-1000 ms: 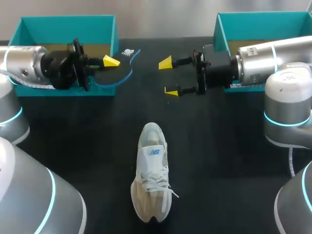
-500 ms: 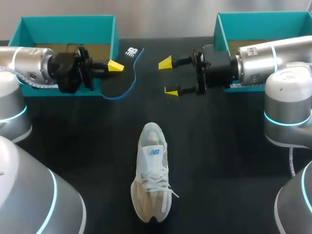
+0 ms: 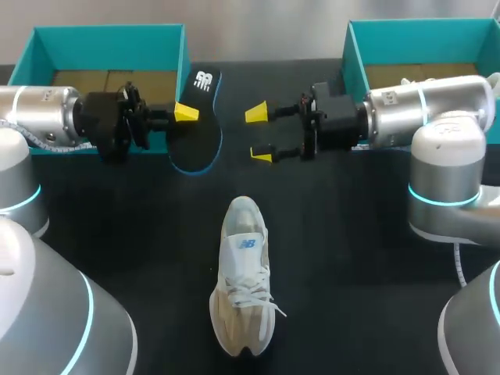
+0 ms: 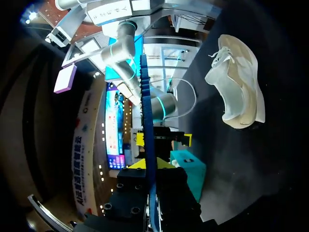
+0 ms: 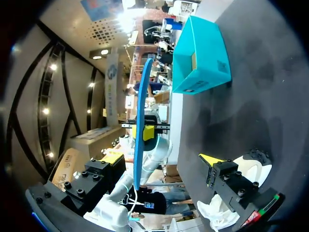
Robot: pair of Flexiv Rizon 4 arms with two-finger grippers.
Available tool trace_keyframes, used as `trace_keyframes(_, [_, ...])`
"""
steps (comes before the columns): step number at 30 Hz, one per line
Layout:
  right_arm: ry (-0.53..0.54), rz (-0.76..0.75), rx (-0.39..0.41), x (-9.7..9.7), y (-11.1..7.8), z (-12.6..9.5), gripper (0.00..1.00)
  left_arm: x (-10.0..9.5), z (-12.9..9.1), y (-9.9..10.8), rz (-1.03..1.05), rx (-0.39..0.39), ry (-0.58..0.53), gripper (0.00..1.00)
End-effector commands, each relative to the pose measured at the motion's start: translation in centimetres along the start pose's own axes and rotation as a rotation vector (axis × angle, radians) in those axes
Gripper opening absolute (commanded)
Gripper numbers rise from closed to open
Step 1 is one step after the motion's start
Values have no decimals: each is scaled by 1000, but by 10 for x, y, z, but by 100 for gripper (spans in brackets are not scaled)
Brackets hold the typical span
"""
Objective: Take the shoe out of the shoebox, open the shoe tongue, remove and reinsert the insole, then place the shoe into the shoebox
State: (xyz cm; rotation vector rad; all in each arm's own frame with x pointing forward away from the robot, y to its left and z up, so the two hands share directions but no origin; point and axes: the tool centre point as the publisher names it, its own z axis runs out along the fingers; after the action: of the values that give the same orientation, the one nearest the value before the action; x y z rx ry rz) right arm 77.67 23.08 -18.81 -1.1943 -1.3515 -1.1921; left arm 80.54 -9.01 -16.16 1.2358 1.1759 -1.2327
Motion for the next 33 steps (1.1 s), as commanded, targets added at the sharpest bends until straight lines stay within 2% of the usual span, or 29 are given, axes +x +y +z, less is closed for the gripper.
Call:
trace_keyframes(1, [13, -16, -3, 0, 1, 14, 100, 0, 3, -5, 3, -26, 10, 0])
trace_keyframes(8, [6, -25, 17, 14, -5, 16, 100, 4, 6, -5, 12, -40, 26, 0])
trace_keyframes(17, [6, -25, 17, 14, -5, 16, 100, 5, 11, 0, 50, -70, 48, 0])
trace_keyframes(25, [-3, -20, 67, 11, -7, 30, 100, 5, 24, 17, 65, -76, 63, 0])
trace_keyframes(33, [-14, -58, 118, 22, -11, 35, 100, 8, 31, 22, 75, -57, 77, 0])
